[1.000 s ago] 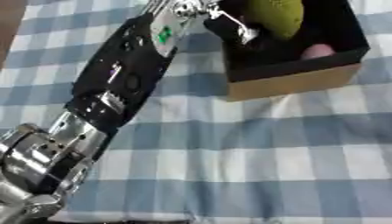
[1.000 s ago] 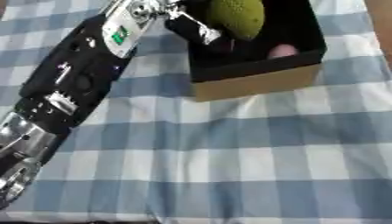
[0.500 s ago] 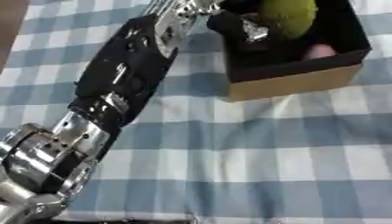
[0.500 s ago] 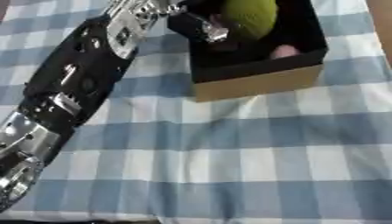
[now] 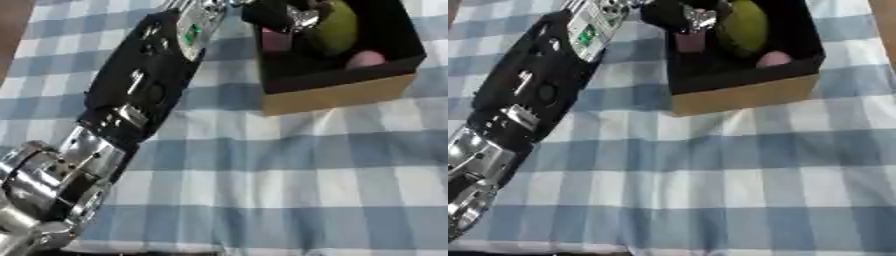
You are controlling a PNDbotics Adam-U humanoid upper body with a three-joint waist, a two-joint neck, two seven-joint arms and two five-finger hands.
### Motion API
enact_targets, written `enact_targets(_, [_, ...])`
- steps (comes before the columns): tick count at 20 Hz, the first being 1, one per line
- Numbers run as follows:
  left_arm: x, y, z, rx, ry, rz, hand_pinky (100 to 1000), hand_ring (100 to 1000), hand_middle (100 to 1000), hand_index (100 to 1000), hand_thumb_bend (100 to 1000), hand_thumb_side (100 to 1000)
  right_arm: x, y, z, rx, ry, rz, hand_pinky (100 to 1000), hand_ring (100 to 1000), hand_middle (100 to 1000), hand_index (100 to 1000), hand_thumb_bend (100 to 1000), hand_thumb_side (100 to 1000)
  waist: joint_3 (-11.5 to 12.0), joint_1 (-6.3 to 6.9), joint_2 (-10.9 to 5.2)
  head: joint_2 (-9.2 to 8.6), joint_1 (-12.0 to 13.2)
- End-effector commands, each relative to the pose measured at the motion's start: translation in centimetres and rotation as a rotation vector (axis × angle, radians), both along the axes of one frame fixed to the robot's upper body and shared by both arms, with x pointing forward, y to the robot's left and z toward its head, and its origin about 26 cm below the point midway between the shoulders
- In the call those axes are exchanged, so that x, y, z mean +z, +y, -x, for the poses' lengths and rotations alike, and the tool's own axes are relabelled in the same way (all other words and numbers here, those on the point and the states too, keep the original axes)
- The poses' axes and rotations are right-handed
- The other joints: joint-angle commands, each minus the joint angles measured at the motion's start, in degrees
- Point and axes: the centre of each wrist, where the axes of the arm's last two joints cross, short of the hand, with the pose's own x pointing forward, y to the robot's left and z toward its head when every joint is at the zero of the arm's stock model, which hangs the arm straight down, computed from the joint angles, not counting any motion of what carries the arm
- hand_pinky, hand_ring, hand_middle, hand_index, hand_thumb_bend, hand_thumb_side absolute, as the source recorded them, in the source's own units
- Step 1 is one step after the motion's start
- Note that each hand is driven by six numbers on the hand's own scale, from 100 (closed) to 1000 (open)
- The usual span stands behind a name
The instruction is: Pick up objects on the table and place them in the box.
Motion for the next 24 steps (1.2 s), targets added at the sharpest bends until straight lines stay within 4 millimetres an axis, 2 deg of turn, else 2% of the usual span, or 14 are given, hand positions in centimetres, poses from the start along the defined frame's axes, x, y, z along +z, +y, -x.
enact_targets(1, [2.1,0.8,0.5,-0.022,-0.024,0.036,859,825,754,971,129,785,0.6,-0.1,0.2,-0.004,-0.016,0.019,948,1000,373,917,100,470,0.1,-0.34,-4.49,-0.10,0.0])
enact_targets(3, [2.8,1.1,1.1,-0.071,-0.003,0.099,853,814,743,961,100,790,0.6,-0.2,0.2,-0.007,-0.022,0.014,947,1000,377,916,100,470,0.2,-0.38,-4.49,-0.20,-0.2])
enact_targets(6, [4.8,2.9,2.9,-0.204,0.037,0.274,829,792,720,923,100,607,0.7,-0.3,0.2,-0.014,-0.032,0.007,946,1000,383,915,100,470,0.5,-0.37,-4.44,-0.50,-0.7])
enact_targets(7, [5.6,4.0,3.7,-0.247,0.050,0.346,817,782,711,909,100,568,0.8,-0.4,0.2,-0.017,-0.037,0.005,945,1000,386,915,100,470,0.7,-0.39,-4.39,-0.68,-1.2])
enact_targets(9, [6.5,6.5,5.2,-0.309,0.082,0.461,808,772,703,898,100,545,0.8,-0.5,0.3,-0.022,-0.052,0.002,943,1000,394,913,100,470,1.0,-0.51,-4.27,-1.17,-2.4])
enact_targets(11, [6.6,9.2,6.6,-0.358,0.123,0.544,802,765,694,893,100,543,0.9,-0.6,0.3,-0.025,-0.073,-0.003,941,1000,404,911,100,470,1.3,-0.82,-4.11,-1.91,-4.0])
enact_targets(15, [5.0,13.4,8.9,-0.394,0.210,0.641,815,772,707,896,100,563,0.8,-0.7,0.4,-0.022,-0.140,-0.003,932,985,435,904,100,470,2.0,-1.98,-3.70,-3.44,-6.7])
enact_targets(20, [1.9,16.7,10.9,-0.428,0.340,0.767,830,786,724,912,100,614,0.7,-0.9,0.5,-0.014,-0.258,0.003,925,929,482,900,100,462,2.8,-3.70,-3.31,-5.08,-9.2])
enact_targets(23, [0.5,18.1,11.6,-0.435,0.389,0.802,842,806,749,928,100,652,0.8,-1.1,0.6,-0.013,-0.321,0.026,923,900,518,903,100,313,3.1,-4.33,-3.03,-5.93,-9.6])
enact_targets(24, [0.1,18.5,11.8,-0.437,0.401,0.804,843,808,751,930,100,656,0.8,-1.1,0.6,-0.013,-0.337,0.036,923,899,520,903,100,298,3.1,-4.45,-2.97,-6.09,-9.7])
